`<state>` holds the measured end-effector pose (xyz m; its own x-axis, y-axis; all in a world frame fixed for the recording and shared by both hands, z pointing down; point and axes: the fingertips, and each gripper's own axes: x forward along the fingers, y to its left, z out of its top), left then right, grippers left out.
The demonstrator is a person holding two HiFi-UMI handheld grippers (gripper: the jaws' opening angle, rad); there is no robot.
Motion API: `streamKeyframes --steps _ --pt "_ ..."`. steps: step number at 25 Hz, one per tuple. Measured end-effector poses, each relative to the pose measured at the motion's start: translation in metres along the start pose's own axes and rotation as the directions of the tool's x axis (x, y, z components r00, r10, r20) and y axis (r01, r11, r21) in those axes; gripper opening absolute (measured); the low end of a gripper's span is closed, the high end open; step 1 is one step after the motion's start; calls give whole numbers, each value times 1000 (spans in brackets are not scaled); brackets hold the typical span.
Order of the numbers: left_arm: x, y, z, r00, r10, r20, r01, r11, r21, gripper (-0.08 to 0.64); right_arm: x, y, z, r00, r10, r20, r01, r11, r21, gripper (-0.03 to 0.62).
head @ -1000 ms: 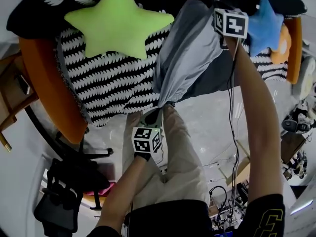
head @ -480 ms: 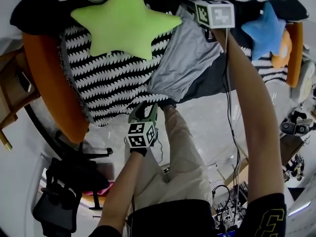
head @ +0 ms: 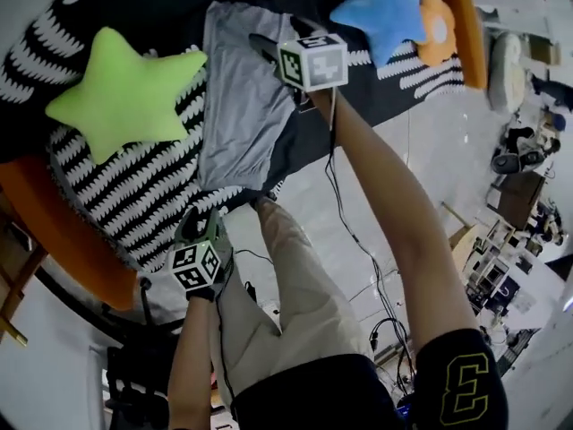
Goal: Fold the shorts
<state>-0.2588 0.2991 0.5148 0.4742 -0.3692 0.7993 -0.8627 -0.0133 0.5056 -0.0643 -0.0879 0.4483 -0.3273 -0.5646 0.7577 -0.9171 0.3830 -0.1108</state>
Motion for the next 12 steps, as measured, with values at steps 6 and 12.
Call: streamKeyframes --steps 6,12 --pt "6 -12 53 999 -35 -18 38 982 187 210 -59 -40 -90 999 -10 -34 15 987 158 391" --pt "-1 -50 138 994 -106 8 93 908 409 216 -165 -55 -146 992 -124 -8 118 919 375 371"
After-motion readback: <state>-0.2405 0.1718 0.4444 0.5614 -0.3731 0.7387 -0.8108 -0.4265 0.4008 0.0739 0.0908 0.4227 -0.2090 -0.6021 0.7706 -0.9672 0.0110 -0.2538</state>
